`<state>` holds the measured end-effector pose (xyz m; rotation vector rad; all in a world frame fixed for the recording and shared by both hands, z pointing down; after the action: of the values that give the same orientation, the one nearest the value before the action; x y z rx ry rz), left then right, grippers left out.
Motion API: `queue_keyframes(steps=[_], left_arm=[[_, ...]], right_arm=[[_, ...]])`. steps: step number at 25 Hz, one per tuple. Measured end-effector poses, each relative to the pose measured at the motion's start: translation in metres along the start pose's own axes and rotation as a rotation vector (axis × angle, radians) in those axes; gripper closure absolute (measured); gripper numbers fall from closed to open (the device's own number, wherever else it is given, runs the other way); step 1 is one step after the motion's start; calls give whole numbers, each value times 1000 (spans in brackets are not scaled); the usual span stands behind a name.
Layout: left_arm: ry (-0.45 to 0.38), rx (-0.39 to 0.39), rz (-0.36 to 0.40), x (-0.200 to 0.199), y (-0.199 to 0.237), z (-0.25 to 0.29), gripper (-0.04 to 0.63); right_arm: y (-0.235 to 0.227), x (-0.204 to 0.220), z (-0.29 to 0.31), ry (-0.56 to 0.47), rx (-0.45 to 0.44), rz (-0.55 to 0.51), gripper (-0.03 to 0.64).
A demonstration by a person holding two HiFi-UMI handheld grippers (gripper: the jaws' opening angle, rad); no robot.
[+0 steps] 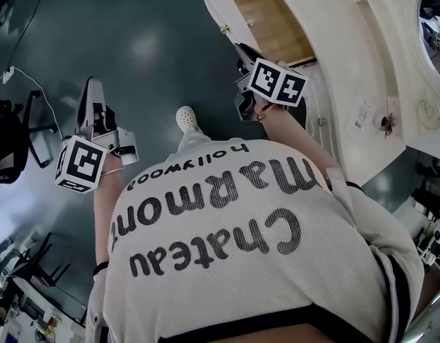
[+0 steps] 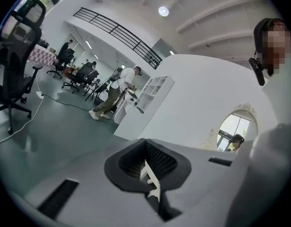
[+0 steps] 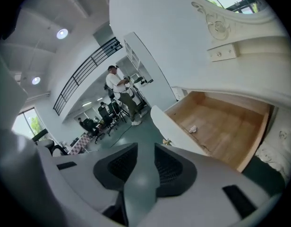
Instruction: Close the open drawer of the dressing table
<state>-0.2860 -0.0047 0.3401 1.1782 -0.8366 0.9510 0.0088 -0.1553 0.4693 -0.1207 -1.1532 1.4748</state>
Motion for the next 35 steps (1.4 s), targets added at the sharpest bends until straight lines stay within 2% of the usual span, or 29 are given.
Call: queue_keyframes(steps=[1,2,6,11,15,20,22,25,28,31,35], left_arm=[[6,9,3,-4,6,8,589],[13,17,5,-8,12,15,589],[36,39,13,-20,37,42,589],[58,36,1,-30,68,65,589],[61,51,19,-39,84,81,589],[60,18,-26,-42,104,93,589],[60,28,-10,-44,106,97,589],[59,51,14,-49,105,105,589],[53,47,-6,-50,106,107,589],[45,45,1,-52,109,108,589],[53,13,-41,-44,113,105,589]], right_arm=[[1,1,8,2,7,22,471],[0,2,16,6,18,44,446],[-8,7,42,-7,89,146,446],[-27,8,74,-82,194,354,446],[-37,8,91,-122,270,442,446],[-50,10,106,-121,408,459,446],[-54,10,110,-130,442,481,446],[-60,8,113,-160,467,537,446],[-69,7,116,-172,490,579,445],[-72,6,120,-167,497,571,436],[-76,4,123,-147,500,547,446]])
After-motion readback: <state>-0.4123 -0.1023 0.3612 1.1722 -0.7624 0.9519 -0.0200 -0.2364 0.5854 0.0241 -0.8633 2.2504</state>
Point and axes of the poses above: the fingertips, and each gripper's own axes: z forward along the fingers, y to its left, x out of its underside, the point moved 3 cm from there along -z, backward along the fingers, and after that the axes turned 13 degrees about z, right-handed, at the moved point
